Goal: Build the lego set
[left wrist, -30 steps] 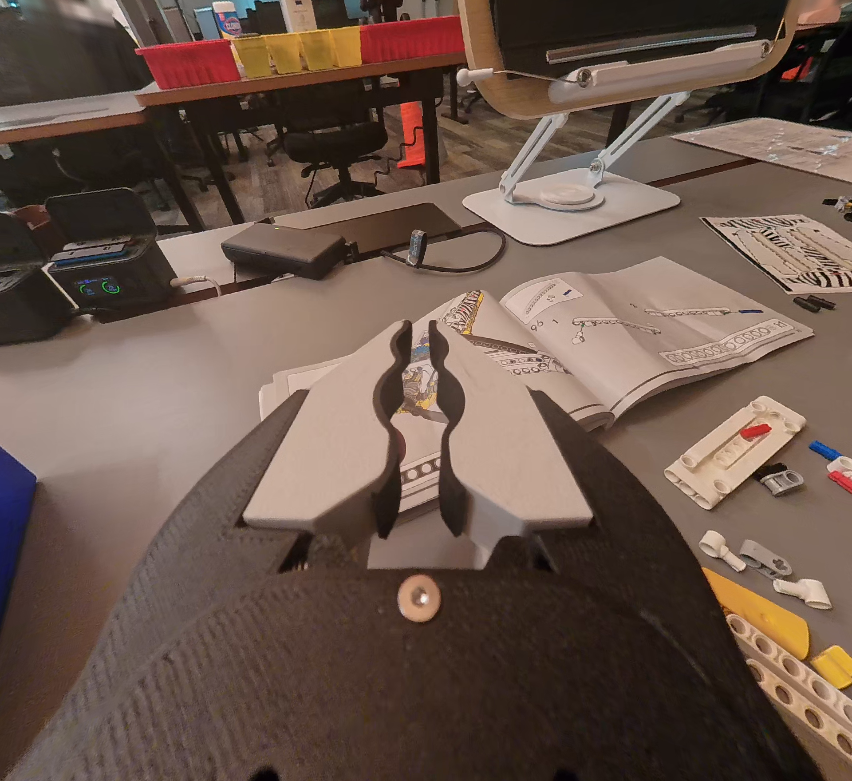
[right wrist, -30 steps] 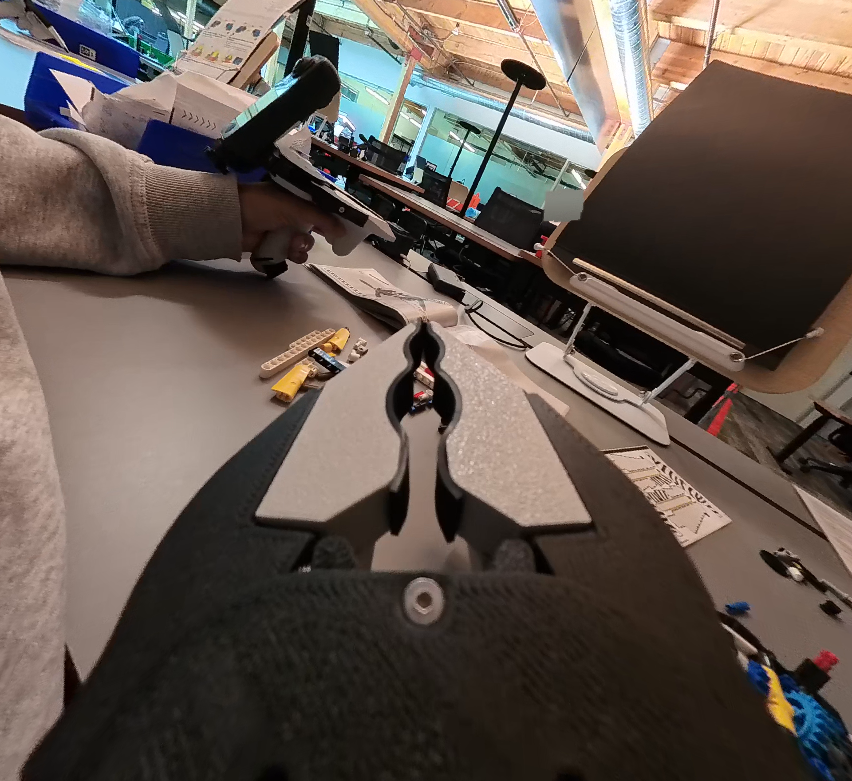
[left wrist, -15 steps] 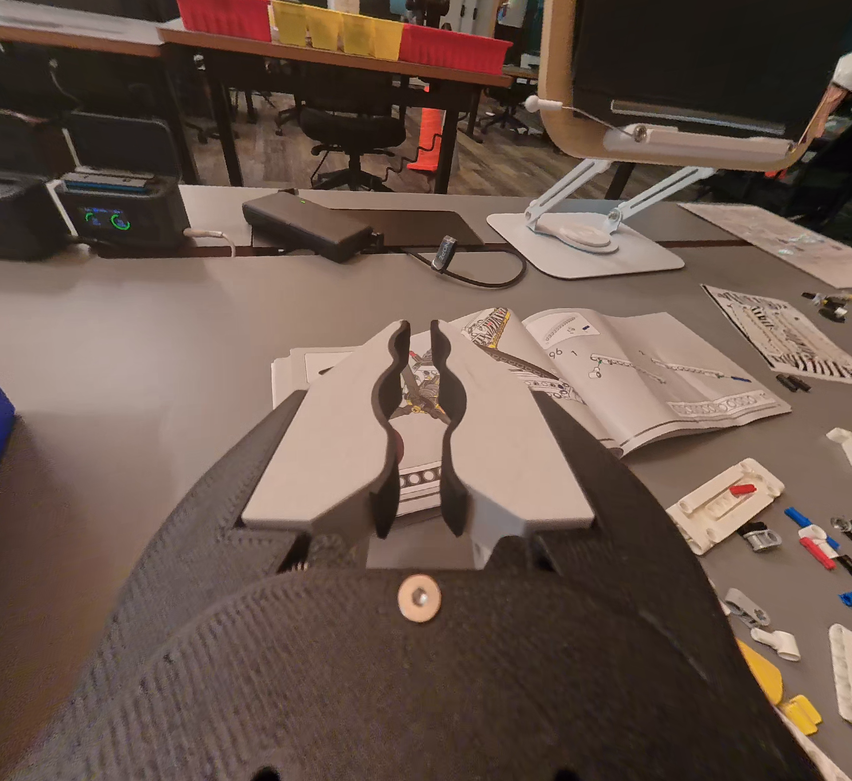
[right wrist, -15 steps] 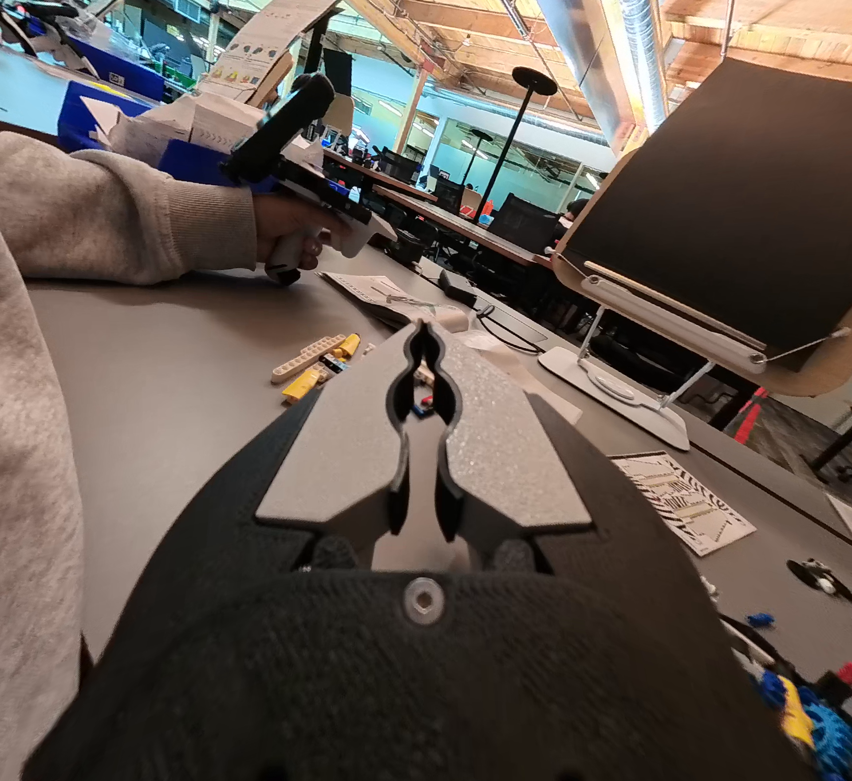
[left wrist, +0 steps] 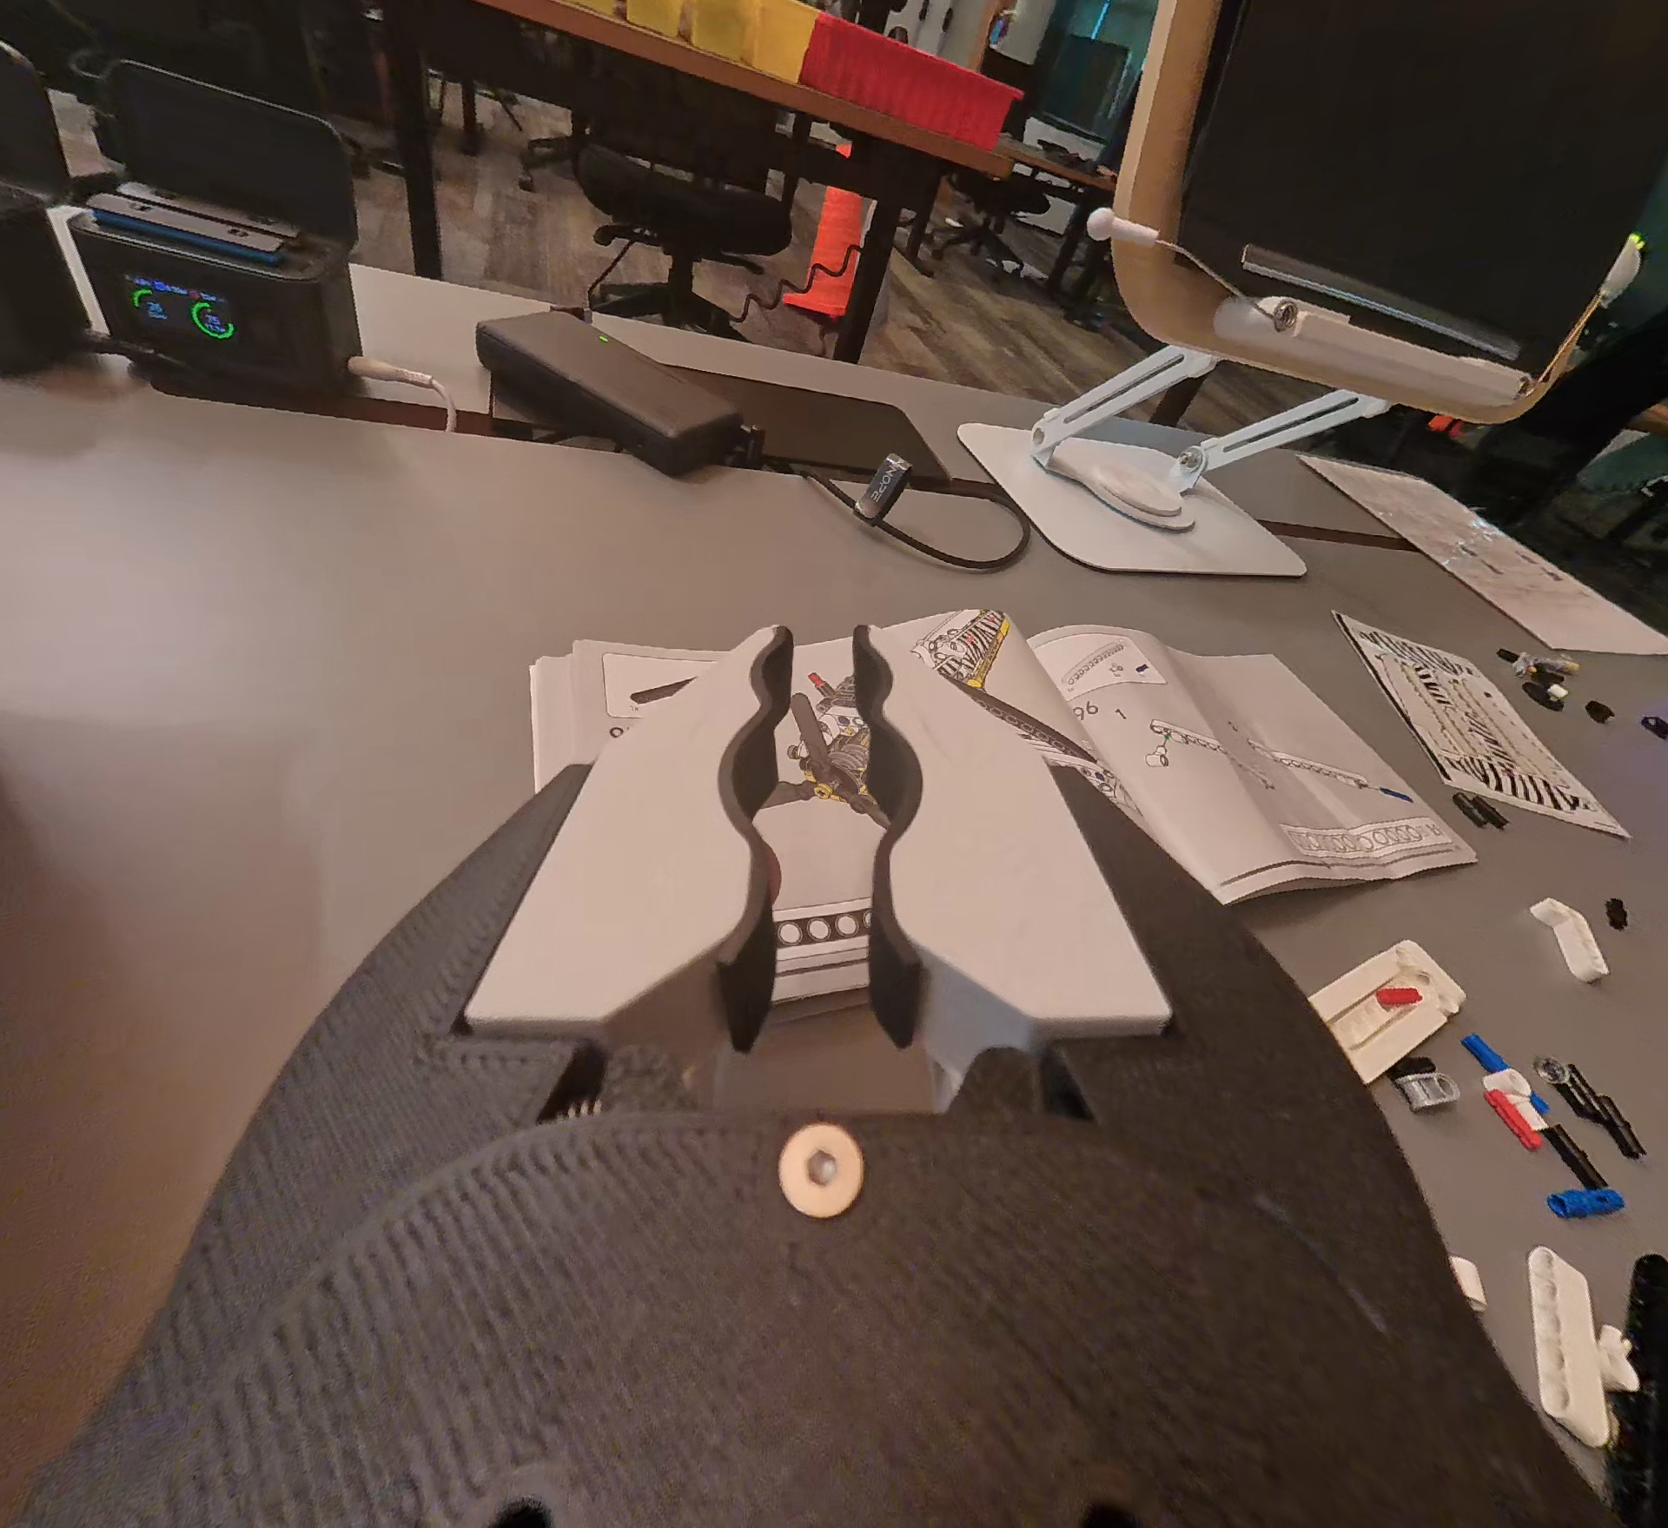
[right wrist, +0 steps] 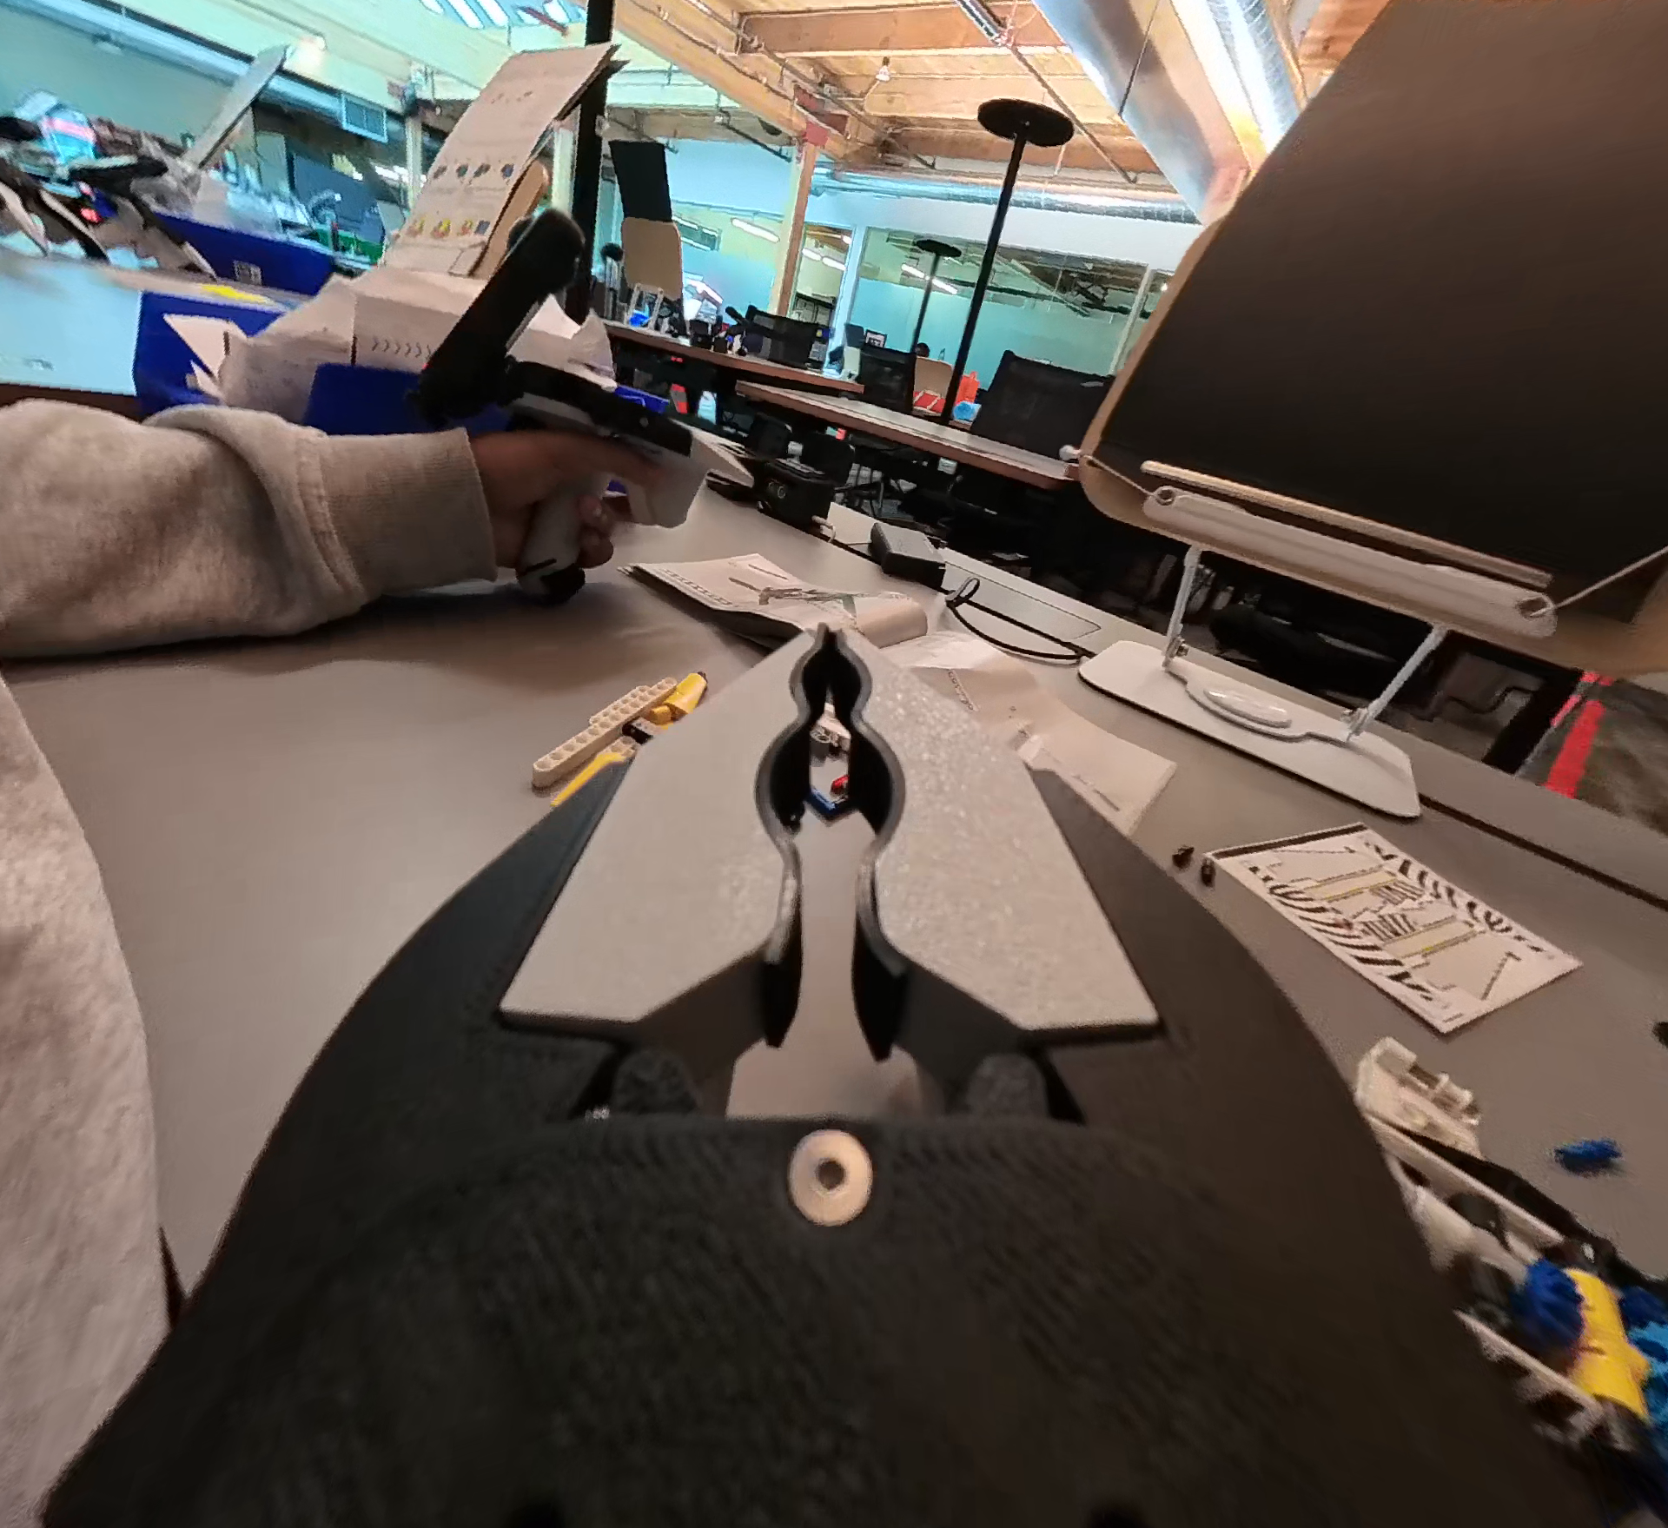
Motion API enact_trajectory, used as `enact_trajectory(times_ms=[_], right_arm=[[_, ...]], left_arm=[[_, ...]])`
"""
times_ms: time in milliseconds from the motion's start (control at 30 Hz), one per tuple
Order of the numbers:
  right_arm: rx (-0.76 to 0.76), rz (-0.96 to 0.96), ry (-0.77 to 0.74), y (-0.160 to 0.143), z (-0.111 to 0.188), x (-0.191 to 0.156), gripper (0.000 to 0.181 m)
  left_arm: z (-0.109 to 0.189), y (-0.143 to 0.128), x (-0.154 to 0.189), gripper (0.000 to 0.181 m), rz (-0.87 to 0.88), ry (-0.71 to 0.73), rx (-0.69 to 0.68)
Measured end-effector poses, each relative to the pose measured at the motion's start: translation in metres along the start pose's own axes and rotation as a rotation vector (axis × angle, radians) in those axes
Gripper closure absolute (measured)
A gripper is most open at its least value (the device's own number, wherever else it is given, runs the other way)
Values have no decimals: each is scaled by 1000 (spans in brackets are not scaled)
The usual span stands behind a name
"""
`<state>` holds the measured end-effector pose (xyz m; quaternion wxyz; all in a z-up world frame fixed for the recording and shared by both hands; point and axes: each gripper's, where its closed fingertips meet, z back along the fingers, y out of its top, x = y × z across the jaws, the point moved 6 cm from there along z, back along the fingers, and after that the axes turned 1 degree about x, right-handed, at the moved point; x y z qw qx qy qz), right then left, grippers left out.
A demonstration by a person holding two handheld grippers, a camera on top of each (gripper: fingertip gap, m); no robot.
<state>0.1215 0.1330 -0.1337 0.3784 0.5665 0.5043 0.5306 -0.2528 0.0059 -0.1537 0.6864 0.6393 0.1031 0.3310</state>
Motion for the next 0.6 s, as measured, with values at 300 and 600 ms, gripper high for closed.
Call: enact_trajectory(times_ms=[300,600], right_arm=[[-46,60,18,-3,-4,-8,181],[-77,214,26,-7,-7,-25,181]], left_arm=[[-2,-1,-2,159,9,16,-15],[-3,-3,-1,156,40,-1,-33]])
